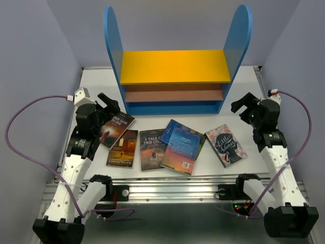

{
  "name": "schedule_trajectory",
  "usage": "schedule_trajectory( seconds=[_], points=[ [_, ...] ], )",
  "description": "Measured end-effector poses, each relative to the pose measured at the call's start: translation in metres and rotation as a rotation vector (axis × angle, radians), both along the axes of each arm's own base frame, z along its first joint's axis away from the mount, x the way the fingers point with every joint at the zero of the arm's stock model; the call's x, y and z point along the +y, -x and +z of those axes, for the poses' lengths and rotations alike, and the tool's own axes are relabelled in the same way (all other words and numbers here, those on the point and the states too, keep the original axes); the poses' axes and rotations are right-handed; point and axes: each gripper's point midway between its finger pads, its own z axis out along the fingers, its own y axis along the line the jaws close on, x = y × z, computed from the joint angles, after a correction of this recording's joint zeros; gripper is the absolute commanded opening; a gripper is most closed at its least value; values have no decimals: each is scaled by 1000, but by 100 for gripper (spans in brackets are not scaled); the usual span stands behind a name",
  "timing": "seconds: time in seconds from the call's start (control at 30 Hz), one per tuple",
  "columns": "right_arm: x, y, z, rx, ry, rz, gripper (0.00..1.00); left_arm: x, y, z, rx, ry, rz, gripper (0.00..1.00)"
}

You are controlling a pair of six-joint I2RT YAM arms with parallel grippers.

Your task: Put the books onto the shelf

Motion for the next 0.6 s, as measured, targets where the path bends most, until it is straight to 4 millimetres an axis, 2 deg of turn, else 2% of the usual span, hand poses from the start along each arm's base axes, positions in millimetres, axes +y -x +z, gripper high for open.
schedule_trajectory(
  seconds=[0.23,0.33,0.43,0.6],
  points=[
    [14,5,8,-30,-45,65,100,-12,3,-11,19,41,-53,99],
    [22,6,0,-6,-73,100,100,-22,0,-22,57,62,-100,99],
    [35,6,-17,53,-108,164,100,-36,-3,-37,105,71,-152,99],
    [60,28,-63,199,-188,283,100,-87,14,-69,192,81,-318,99]
  ],
)
